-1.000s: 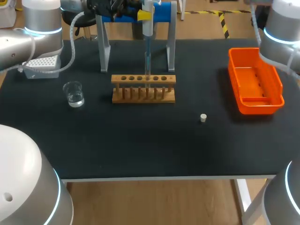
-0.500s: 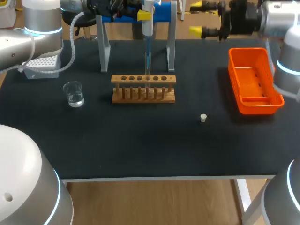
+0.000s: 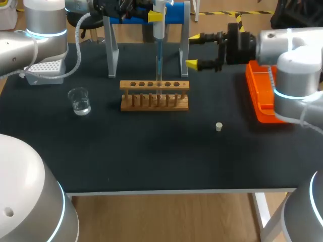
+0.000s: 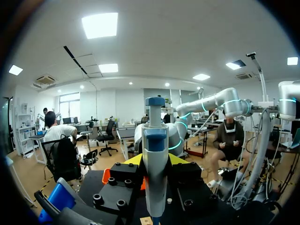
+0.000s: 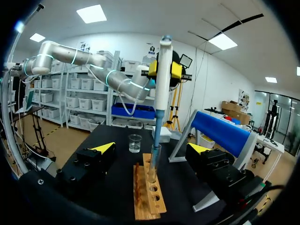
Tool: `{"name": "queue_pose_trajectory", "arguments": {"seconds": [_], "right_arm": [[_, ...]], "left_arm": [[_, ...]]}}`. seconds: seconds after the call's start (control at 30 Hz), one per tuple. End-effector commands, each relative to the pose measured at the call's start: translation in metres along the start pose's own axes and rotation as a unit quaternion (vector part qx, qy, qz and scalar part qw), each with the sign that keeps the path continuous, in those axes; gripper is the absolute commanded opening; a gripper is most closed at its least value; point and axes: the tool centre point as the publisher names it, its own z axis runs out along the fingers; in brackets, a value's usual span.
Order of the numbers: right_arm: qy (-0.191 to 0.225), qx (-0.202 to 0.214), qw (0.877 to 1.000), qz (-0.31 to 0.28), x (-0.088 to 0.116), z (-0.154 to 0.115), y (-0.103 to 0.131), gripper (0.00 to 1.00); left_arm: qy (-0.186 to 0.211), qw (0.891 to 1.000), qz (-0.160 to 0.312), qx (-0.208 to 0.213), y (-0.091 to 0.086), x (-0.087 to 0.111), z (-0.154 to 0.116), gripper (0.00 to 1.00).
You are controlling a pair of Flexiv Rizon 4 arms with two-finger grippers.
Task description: Invert the test tube, pick up the pipette, mount the tip to pipette, aspirate from beaker and dispense into the tube, eject the tip, return the pipette, and cap with the stopper.
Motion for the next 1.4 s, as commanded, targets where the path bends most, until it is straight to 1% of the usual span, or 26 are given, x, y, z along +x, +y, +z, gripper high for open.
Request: {"name": "queue_pose_trajectory", "arguments": {"seconds": [0.03,0.33,0.7,0.9,1.1,1.2,1.23,1.4], "right_arm": [[0.008,0.014,1.000,0.000,-0.005,0.023,-0.011,1.00],[0.026,0.043,0.999,0.011,-0.002,0.047,-0.026,1.00],[0.041,0.084,0.996,0.007,0.002,0.078,-0.047,1.00],[0.046,0.095,0.994,0.001,0.000,0.099,-0.059,1.00],[0.052,0.103,0.993,-0.006,-0.001,0.116,-0.065,1.00],[0.052,0.105,0.993,-0.006,-0.001,0.123,-0.067,1.00],[0.048,0.111,0.993,-0.010,-0.001,0.125,-0.068,1.00],[0.043,0.112,0.993,-0.001,-0.002,0.130,-0.074,1.00]], "left_arm": [[-0.001,1.000,0.000,0.000,-0.001,0.001,0.000,0.00],[-0.001,1.000,0.000,0.000,-0.001,0.001,0.000,0.00],[-0.001,1.000,0.000,0.000,-0.001,0.001,0.000,0.00],[-0.001,1.000,0.000,0.000,-0.001,0.001,0.000,0.00],[-0.001,1.000,0.000,0.000,-0.001,0.001,0.000,0.00],[-0.001,1.000,0.000,0.000,-0.001,0.001,0.000,0.00],[-0.001,1.000,0.000,0.000,-0.001,0.001,0.000,0.00],[-0.001,1.000,0.000,0.000,-0.001,0.001,0.000,0.00]]}}
